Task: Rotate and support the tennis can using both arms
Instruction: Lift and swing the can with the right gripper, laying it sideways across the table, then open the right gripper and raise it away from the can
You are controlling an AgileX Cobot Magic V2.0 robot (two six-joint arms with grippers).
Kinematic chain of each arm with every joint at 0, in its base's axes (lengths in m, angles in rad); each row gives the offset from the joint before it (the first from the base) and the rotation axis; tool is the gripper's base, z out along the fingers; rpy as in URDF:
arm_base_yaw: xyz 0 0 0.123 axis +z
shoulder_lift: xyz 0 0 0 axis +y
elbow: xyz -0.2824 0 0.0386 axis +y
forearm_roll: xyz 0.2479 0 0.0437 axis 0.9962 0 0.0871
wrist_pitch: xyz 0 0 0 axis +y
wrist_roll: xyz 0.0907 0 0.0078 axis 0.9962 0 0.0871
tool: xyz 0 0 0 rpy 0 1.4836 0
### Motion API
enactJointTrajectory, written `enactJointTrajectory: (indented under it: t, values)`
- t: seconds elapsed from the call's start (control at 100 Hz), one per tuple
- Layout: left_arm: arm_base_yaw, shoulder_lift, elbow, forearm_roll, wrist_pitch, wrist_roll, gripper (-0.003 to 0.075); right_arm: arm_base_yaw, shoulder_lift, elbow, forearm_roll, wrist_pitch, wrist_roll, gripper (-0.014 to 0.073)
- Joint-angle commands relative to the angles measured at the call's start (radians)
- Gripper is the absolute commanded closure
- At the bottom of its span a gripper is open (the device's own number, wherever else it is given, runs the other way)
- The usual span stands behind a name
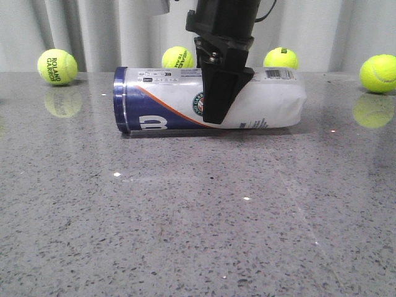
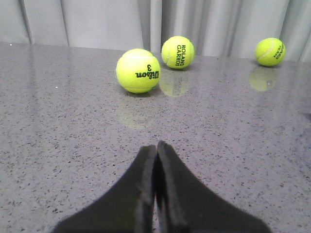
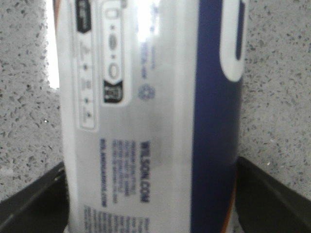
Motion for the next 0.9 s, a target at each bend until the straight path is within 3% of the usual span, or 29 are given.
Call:
enactJointTrajectory:
  t: [0.0,0.26,0.47,0.71,0.89]
  values:
    - [0.000,-0.034,0.044,-0.002,-0.079,-0.011,0.0740,0.001,-0.073,-0.028,0.004,0.091,-0.001,-0.0042]
    - [0.000,-0.034,0.044,-0.002,-0.079,-0.011,0.0740,0.001,-0.135,-0.028,0.004,0.091,0.023,-0.0042]
    - [0.000,-0.034,0.044,-0.002,-0.079,-0.011,0.0740,0.001,-0.202,-0.028,0.003,0.091,0.163,-0.0042]
    - [0.000,-0.034,0.044,-0.002,-0.079,-0.011,0.0740,-0.003,-0.249,-0.026,-0.029,0.091,0.577,-0.0022]
    - [0.000,-0.034,0.044,-0.002,-0.079,-0.011,0.0740,-0.004,-0.277,-0.026,-0.124,0.092,0.834,0.0159]
